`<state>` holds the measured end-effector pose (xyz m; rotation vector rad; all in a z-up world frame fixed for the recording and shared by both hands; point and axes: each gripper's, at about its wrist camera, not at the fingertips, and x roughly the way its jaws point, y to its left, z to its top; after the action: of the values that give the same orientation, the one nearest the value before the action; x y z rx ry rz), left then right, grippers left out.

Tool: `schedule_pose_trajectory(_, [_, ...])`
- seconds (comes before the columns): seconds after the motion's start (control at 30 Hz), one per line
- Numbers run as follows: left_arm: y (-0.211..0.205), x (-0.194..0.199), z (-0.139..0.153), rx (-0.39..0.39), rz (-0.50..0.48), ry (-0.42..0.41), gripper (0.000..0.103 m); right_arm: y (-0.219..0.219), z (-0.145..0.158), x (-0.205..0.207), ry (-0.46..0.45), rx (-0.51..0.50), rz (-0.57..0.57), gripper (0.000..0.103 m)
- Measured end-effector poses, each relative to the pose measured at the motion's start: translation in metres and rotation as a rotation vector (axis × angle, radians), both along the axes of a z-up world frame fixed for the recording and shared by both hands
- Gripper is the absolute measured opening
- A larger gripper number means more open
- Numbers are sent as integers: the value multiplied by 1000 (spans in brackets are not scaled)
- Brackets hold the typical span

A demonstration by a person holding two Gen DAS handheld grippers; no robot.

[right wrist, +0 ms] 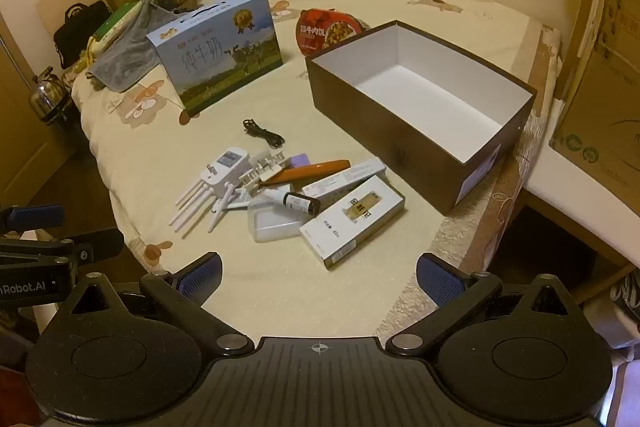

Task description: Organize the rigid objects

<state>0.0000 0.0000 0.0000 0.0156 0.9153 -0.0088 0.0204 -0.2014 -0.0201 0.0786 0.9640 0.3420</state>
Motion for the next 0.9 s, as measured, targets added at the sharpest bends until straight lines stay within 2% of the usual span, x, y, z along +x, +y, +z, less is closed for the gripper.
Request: schedule_pose_trajectory(0.9, [0,1,0,1,-1,2,81,0,2,-1,0,-1,-4,101])
